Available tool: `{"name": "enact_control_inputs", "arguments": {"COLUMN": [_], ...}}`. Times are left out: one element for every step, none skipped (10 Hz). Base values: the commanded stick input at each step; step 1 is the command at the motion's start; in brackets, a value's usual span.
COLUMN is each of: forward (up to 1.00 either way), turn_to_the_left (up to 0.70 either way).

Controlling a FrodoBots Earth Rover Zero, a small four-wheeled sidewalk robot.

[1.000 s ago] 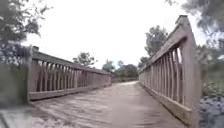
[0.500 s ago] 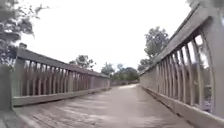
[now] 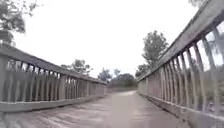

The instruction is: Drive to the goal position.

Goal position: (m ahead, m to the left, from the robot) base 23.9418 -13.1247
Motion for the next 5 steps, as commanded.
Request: {"name": "enact_control_inputs", "arguments": {"forward": [0.85, 0.85, 0.85, 0.85, 0.85], "turn_to_the_left": [0.0, 0.0, 0.0, 0.0, 0.0]}}
